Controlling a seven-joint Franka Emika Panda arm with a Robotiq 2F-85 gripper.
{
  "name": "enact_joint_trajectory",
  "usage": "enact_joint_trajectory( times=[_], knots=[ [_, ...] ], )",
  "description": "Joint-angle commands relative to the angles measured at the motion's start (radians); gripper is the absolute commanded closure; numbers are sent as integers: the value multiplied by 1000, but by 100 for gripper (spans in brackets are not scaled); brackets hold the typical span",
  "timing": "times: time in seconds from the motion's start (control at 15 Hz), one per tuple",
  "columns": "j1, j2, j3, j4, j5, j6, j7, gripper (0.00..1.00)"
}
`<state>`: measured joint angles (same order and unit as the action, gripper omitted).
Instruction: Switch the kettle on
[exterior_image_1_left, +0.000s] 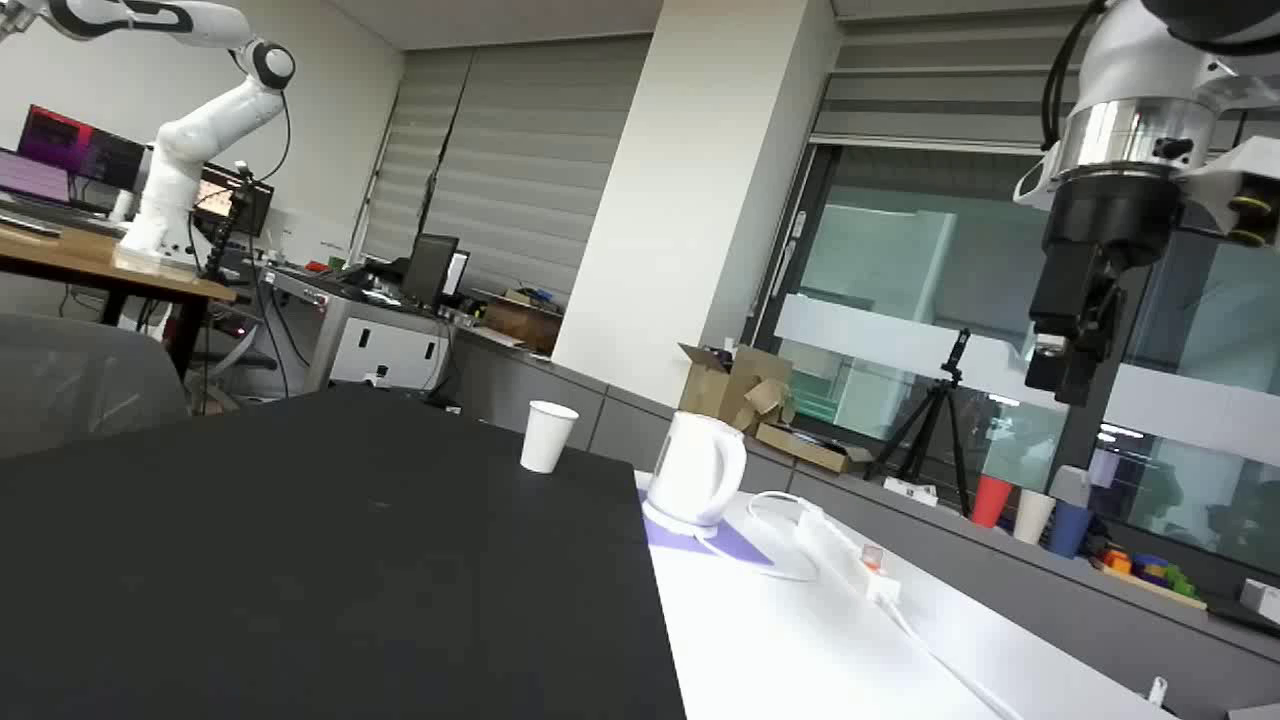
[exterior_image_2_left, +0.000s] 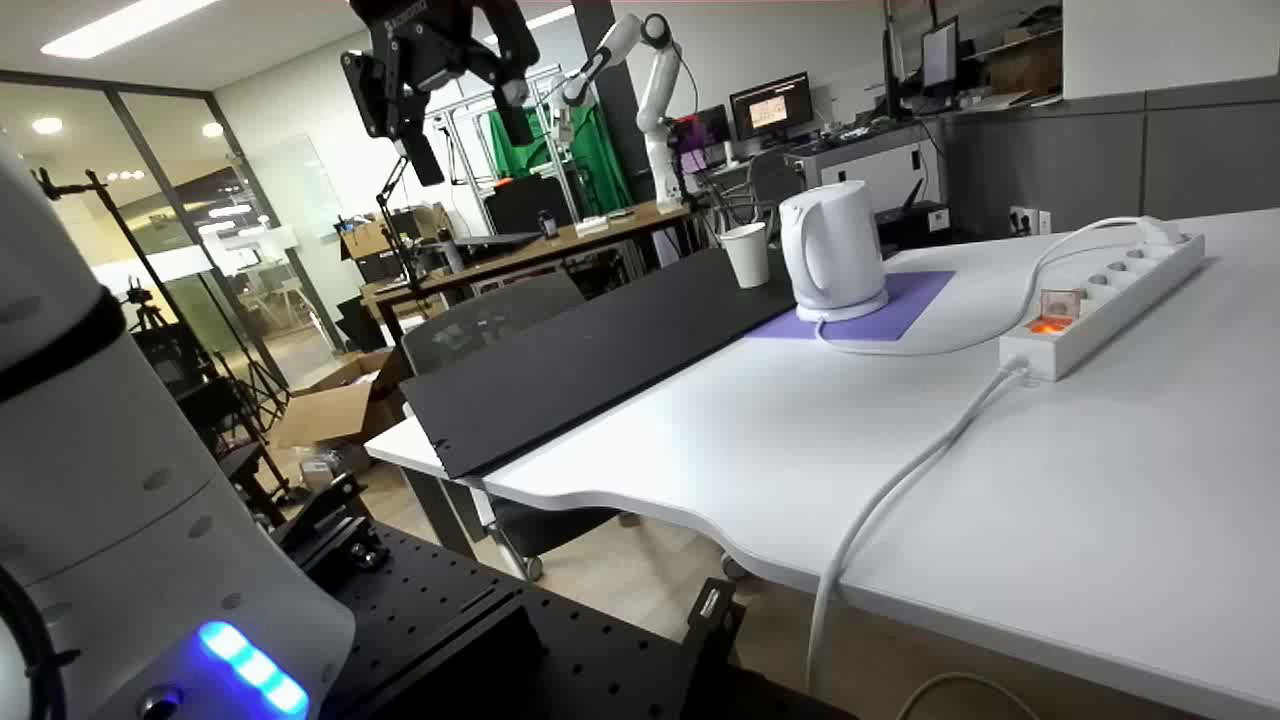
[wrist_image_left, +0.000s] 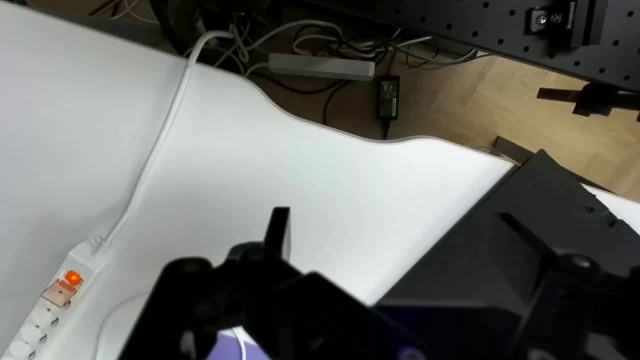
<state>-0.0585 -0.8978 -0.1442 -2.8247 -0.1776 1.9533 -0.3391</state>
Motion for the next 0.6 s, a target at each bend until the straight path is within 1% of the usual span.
enact_joint_trajectory(
  times=[0.0, 0.53],
  knots=[
    [8, 0, -7, 2, -5, -6, 6, 0],
    [8, 9, -7, 1, -5, -7, 5, 0]
  ],
)
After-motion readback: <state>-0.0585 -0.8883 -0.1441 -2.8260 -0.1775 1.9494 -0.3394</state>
